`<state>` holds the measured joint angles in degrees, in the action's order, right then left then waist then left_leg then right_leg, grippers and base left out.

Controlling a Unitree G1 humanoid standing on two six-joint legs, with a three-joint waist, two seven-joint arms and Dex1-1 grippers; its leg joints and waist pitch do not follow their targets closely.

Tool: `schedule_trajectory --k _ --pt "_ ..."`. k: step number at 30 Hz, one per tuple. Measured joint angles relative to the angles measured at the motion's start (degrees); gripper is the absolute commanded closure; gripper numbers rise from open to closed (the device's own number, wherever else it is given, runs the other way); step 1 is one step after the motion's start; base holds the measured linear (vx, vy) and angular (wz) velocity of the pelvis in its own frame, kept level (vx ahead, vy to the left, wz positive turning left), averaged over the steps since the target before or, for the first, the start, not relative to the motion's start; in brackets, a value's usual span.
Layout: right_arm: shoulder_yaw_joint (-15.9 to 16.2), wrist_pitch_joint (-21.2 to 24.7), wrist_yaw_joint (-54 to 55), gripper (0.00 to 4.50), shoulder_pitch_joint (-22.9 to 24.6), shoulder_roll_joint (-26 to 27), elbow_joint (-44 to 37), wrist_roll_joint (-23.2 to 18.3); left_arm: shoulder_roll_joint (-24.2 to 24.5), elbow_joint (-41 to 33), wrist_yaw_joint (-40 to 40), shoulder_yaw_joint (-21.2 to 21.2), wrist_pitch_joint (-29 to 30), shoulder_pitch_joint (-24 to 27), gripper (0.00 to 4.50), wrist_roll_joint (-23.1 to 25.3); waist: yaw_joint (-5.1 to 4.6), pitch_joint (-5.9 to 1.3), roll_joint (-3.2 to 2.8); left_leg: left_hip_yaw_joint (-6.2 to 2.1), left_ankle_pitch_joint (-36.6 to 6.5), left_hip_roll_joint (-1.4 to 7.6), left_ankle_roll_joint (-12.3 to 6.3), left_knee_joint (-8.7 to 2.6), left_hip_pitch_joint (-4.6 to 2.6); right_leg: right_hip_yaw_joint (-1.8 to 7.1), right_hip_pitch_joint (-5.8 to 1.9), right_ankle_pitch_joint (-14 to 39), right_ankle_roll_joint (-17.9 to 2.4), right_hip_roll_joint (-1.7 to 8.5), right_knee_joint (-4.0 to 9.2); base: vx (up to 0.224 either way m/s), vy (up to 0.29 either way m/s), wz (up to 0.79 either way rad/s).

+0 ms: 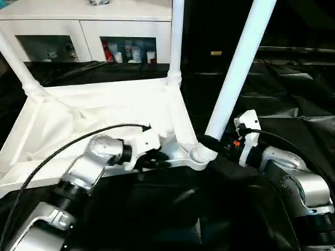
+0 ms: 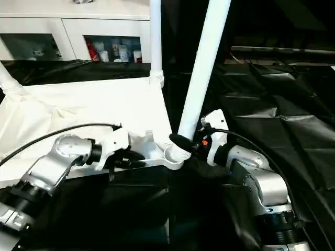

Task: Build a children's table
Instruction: Insert table leg to table base

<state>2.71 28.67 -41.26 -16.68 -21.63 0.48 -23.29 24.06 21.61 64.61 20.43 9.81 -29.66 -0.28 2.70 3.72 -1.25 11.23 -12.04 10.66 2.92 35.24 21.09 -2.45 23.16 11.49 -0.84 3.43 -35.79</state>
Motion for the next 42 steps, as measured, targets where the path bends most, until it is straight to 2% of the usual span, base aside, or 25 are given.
schedule_trajectory --k 10,29,36,42 --pt "2.69 -0.02 -0.64 2.57 -2.76 1.26 3.11 1.29 -1.51 1.37 -0.99 -0.59 0.03 -0.17 4.48 -0.63 0.27 -0.06 0.13 0.01 0.0 0.0 0.01 0.11 -0.02 0.04 -0.01 -0.01 -0.01 0.01 -0.12 0.0 0.0 0.0" --pt "3.94 2.23 -2.93 2.57 -4.54 -0.62 4.29 1.72 -1.45 1.2 -0.07 -0.89 0.49 -0.07 4.5 -0.83 0.36 -0.06 0.39 0.02 0.09 0.01 -0.15 0.12 -0.04 0.03 -0.01 -0.01 0.0 0.0 -0.15 0.0 0.0 0.0" --pt "2.43 -0.05 -2.74 2.57 -5.14 2.17 8.74 1.4 -1.31 1.41 -0.38 -0.9 0.67 -0.07 4.5 -0.71 0.14 -0.22 0.68 0.03 0.07 0.01 -0.07 0.12 -0.09 0.06 -0.02 -0.01 -0.01 0.0 -0.2 0.0 0.0 0.0" --pt "-1.19 -4.03 -1.32 2.59 -2.47 5.32 11.03 -1.04 -1.63 2.17 -0.48 -0.91 0.64 -0.48 4.5 -0.53 0.2 -0.29 0.78 0.03 0.0 0.01 0.07 0.13 -0.13 0.07 -0.05 -0.02 -0.02 0.0 -0.23 0.0 0.0 0.0"
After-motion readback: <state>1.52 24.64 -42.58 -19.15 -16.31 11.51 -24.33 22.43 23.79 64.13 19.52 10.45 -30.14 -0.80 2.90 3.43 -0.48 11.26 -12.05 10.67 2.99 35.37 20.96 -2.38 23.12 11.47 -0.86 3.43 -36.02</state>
